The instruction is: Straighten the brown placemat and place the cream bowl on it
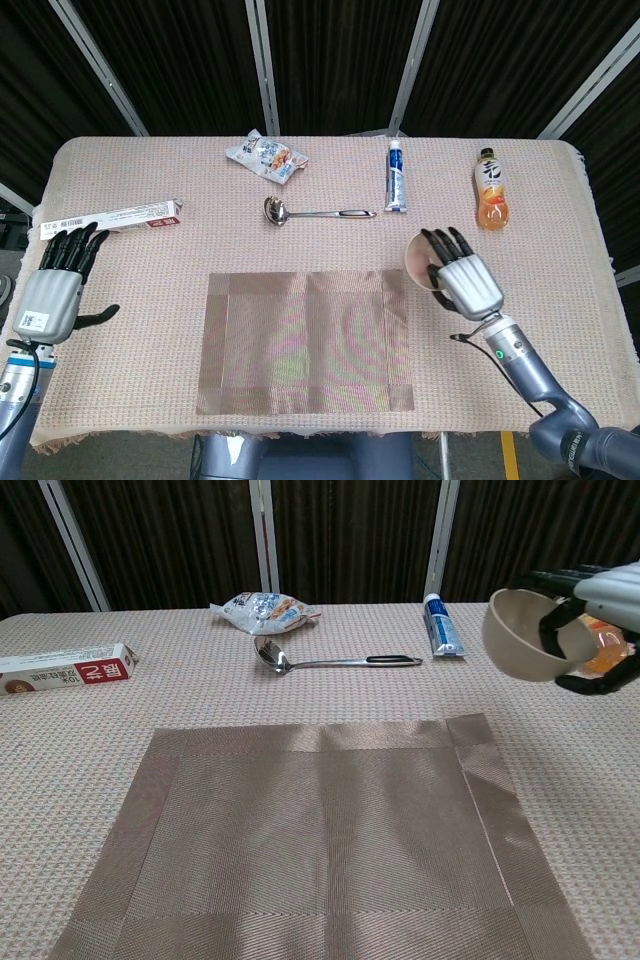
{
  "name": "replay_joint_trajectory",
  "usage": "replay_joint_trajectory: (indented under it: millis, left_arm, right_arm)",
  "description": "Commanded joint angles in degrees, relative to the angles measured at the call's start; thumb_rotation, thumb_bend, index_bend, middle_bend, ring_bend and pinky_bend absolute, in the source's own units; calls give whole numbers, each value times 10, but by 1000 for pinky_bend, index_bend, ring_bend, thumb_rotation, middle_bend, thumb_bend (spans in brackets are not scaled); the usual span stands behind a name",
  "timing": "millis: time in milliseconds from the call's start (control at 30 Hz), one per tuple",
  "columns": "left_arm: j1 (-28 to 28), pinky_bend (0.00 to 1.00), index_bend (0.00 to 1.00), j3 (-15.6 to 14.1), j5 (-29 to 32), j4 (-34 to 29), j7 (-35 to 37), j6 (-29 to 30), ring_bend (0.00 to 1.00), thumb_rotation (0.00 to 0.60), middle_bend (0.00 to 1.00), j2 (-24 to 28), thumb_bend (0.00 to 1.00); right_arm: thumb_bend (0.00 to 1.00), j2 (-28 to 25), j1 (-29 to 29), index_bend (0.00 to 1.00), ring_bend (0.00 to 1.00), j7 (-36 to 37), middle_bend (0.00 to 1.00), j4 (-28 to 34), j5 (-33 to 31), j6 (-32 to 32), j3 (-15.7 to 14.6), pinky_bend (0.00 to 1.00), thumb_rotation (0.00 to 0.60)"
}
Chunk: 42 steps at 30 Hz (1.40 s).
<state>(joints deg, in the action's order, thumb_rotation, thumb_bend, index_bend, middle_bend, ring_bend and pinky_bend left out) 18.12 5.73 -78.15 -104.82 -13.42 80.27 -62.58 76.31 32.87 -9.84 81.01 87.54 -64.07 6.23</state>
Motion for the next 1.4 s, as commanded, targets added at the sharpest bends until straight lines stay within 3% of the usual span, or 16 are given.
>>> replay_joint_trajectory:
  millis: [33,167,467,700,1067,1100,1167,1200,1267,1400]
  left_arm:
    - [0,0,0,1,2,0,3,-3,0,600,0,1,0]
    - [-2,0,0,2,5,1,12,-7,0,600,0,6,0]
    - [-6,0,0,9,14,6,35,-12,0,600,0,18,0]
    - [-10,0,0,9,16,9,50,-16,0,600,0,25,0]
    - [-15,0,0,11,13,2,63,-16,0,600,0,34,0]
    - [-15,0,0,11,13,2,63,-17,0,600,0,34,0]
    - [-15,0,0,11,13,1,64,-17,0,600,0,34,0]
    - [-15,0,0,11,13,1,64,-18,0,600,0,34,0]
    - [-16,0,0,11,12,1,65,-18,0,600,0,35,0]
    - [-17,0,0,11,10,1,67,-17,0,600,0,36,0]
  right_arm:
    - [323,-17,61,787,0,-17,0,57,24,78,-5,0,600]
    - [323,7,110,787,0,-45,0,76,6,147,10,0,600]
    - [323,66,186,787,0,-104,0,86,-1,228,26,0,600]
    - [322,101,209,787,0,-146,0,85,-7,241,27,0,600]
    - [318,138,210,755,0,-199,0,72,-19,230,4,0,600]
    - [310,138,209,705,0,-202,0,72,-19,229,2,0,600]
    - [271,137,207,421,0,-208,0,74,-20,226,-4,0,600]
    - [211,136,206,213,0,-209,0,75,-21,225,-6,0,600]
    - [130,131,203,4,0,-213,0,81,-27,225,-10,0,600]
    - [95,116,191,0,0,-220,0,104,-41,214,-16,0,600]
